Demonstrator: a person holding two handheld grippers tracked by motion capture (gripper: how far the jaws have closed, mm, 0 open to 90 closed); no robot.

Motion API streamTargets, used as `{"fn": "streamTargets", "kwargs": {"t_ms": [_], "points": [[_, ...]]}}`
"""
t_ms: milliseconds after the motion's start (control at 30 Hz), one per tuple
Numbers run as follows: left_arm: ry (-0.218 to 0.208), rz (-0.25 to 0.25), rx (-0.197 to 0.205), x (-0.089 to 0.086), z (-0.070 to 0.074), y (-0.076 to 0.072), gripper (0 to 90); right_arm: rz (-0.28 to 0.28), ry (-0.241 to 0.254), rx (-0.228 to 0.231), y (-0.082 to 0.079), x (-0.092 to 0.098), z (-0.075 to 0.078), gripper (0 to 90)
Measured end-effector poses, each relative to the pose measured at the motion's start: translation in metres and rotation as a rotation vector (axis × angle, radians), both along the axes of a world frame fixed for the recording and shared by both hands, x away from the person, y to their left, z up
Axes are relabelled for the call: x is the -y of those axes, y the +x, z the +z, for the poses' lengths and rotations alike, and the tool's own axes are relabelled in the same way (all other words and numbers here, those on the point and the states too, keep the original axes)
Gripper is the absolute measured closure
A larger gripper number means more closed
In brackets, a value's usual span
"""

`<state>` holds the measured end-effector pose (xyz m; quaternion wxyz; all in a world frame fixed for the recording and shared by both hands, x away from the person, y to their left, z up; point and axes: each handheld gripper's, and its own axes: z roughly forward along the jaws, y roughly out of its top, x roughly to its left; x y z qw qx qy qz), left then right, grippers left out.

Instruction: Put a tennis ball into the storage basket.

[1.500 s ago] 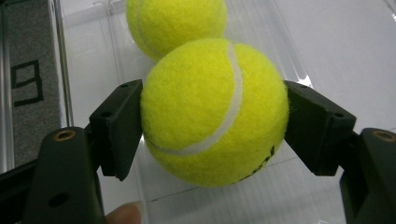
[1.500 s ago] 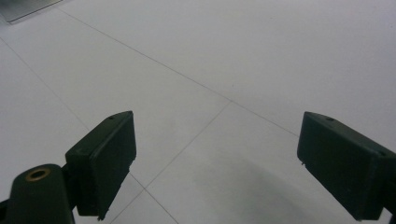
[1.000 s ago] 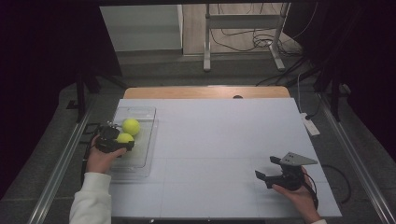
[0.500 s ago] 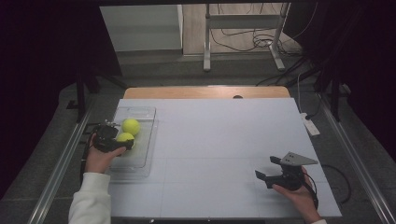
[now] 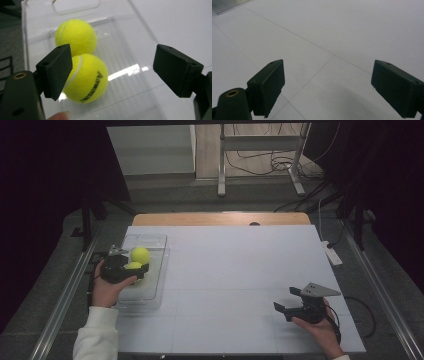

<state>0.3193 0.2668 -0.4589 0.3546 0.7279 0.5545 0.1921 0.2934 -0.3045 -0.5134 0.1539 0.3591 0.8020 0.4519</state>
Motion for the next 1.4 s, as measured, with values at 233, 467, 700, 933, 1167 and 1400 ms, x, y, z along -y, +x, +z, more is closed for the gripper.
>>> {"fn": "streamTargets", "kwargs": {"t_ms": [233, 467, 700, 933, 1167, 1400], "points": [[-0.086, -0.061, 0.036, 0.007, 0.000, -0.009, 17.0, 0.001, 0.005, -0.001, 0.001, 0.001, -0.001, 12.5], [-0.076, -0.106, 0.035, 0.019, -0.004, -0.017, 16.7, 0.000, 0.008, -0.001, 0.002, 0.002, -0.001, 12.5], [-0.088, -0.140, 0.053, 0.026, -0.004, -0.028, 16.7, 0.001, 0.007, -0.003, 0.001, 0.001, -0.001, 12.5], [-0.116, -0.186, 0.082, 0.030, -0.010, -0.039, 16.3, -0.003, 0.003, -0.003, -0.001, 0.003, -0.001, 12.5], [-0.112, -0.221, 0.087, 0.038, -0.021, -0.051, 15.7, -0.011, 0.002, 0.003, -0.005, 0.003, 0.001, 12.5], [-0.110, -0.242, 0.104, 0.050, -0.025, -0.064, 15.4, -0.016, 0.004, 0.009, -0.009, 0.004, 0.003, 12.5]]}}
